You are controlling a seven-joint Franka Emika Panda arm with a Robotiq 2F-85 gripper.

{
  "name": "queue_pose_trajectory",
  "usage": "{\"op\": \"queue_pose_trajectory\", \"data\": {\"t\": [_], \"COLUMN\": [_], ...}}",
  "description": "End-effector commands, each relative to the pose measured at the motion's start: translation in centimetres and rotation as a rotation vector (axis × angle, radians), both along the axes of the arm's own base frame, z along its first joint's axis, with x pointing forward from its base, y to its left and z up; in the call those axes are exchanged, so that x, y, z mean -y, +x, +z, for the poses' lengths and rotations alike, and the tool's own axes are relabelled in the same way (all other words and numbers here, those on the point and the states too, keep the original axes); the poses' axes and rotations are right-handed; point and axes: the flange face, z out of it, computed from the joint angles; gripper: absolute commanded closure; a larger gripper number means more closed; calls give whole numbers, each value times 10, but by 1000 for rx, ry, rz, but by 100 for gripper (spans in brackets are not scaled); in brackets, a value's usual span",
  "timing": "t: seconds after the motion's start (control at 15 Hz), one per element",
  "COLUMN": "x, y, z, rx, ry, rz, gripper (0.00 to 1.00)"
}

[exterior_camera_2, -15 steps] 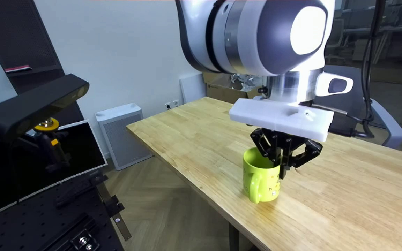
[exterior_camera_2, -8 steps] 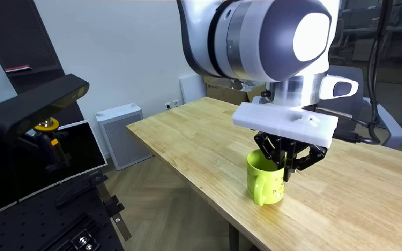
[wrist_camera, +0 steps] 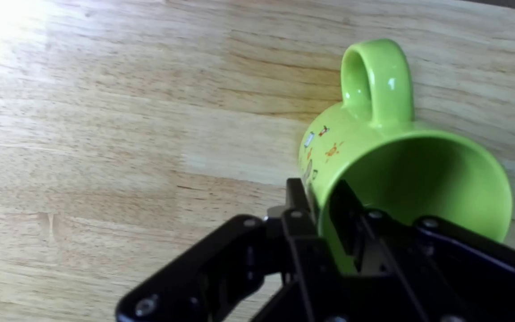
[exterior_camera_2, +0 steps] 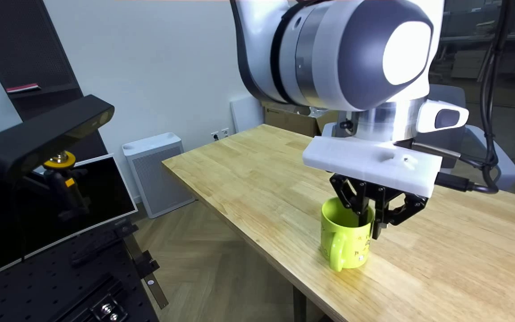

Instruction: Move the yellow mug forwards

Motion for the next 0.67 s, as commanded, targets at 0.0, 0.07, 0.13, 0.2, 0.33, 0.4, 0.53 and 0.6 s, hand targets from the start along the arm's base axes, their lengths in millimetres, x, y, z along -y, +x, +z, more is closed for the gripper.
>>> {"op": "queue_pose_trajectory", "data": {"t": [0.0, 0.07, 0.13, 0.2, 0.33, 0.4, 0.53, 0.6], "x": [4, 5, 7, 8, 7, 6, 2, -1], "y": [6, 6, 7, 9, 20, 26, 46, 57], "z": [7, 7, 7, 9, 20, 28, 55, 72], "rx": [12, 11, 6, 1, -6, -14, -18, -10], "ry": [-14, -16, -21, -24, -37, -38, -33, -29], "rz": [-23, -27, -30, -31, -25, -19, -10, -5], "gripper": [47, 41, 33, 27, 12, 7, 0, 0]}}
